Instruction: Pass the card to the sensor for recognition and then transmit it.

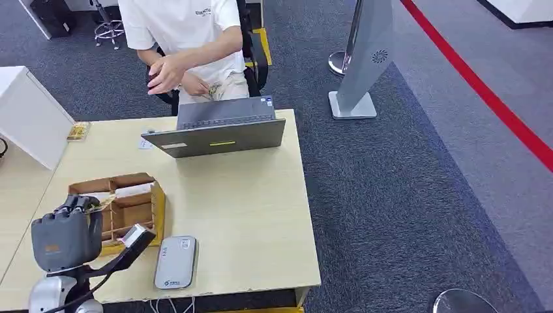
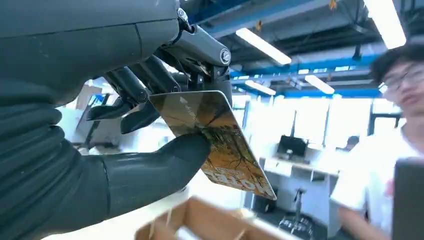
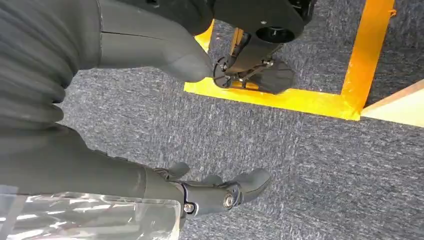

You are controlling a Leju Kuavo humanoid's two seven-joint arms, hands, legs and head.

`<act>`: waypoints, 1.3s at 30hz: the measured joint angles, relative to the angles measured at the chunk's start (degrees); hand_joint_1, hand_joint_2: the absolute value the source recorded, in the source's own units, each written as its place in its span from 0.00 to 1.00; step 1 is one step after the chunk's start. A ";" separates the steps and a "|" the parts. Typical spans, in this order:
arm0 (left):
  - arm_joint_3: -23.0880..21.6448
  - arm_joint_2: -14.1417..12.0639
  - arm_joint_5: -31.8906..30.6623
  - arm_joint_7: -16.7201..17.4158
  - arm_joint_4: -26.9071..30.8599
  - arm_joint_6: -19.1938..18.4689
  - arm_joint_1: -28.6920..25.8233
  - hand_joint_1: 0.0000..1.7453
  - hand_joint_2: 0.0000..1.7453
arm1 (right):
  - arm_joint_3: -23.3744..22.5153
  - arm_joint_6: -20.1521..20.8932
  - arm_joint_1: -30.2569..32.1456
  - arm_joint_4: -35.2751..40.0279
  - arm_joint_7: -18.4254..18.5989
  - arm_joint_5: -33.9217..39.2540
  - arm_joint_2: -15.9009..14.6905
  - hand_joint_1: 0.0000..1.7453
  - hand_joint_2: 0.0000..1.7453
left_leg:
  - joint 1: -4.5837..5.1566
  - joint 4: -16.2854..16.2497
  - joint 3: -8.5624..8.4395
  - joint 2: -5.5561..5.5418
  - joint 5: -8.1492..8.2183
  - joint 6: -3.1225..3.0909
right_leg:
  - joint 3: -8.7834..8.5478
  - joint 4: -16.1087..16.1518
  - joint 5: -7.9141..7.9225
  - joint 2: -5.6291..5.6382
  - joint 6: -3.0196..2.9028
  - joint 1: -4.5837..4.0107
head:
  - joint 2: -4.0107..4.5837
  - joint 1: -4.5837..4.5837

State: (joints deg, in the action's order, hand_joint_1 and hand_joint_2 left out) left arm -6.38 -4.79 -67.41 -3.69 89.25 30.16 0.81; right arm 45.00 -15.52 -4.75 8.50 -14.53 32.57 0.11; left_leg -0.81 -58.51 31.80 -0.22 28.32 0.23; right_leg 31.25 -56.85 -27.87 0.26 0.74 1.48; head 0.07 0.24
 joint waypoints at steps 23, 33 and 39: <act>-1.27 -7.26 -1.84 1.42 -6.36 -2.34 18.91 0.00 1.00 | 1.01 1.11 -1.08 0.15 1.95 -1.18 0.00 0.00 1.00 | 0.00 -0.01 0.05 0.44 -0.07 0.05 | 0.22 -0.05 0.12 0.53 -0.08 0.00 | 0.00 0.00; -1.29 -8.09 -2.10 2.10 -6.49 -2.69 18.98 0.00 1.00 | 1.05 1.09 -1.01 0.15 1.84 -0.72 0.00 0.00 1.00 | -0.01 0.00 0.10 0.39 0.03 0.05 | 0.27 -0.05 0.06 0.49 -0.03 0.00 | 0.00 0.02; -1.20 -10.08 0.33 3.04 -6.14 -4.02 17.55 0.00 1.00 | 1.05 0.98 -0.83 0.15 2.01 -0.31 0.00 0.00 1.00 | -0.01 0.01 0.07 0.38 0.01 0.07 | 0.18 -0.07 0.08 0.48 -0.03 0.00 | 0.00 0.00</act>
State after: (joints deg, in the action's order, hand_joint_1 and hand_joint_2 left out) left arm -7.58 -14.87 -67.08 -0.66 83.10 26.14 18.35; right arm 46.05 -14.54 -5.58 8.66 -12.52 32.26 0.11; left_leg -0.83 -58.51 31.87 0.16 28.32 0.30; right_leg 31.43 -56.92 -27.79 0.74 0.71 1.47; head 0.07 0.24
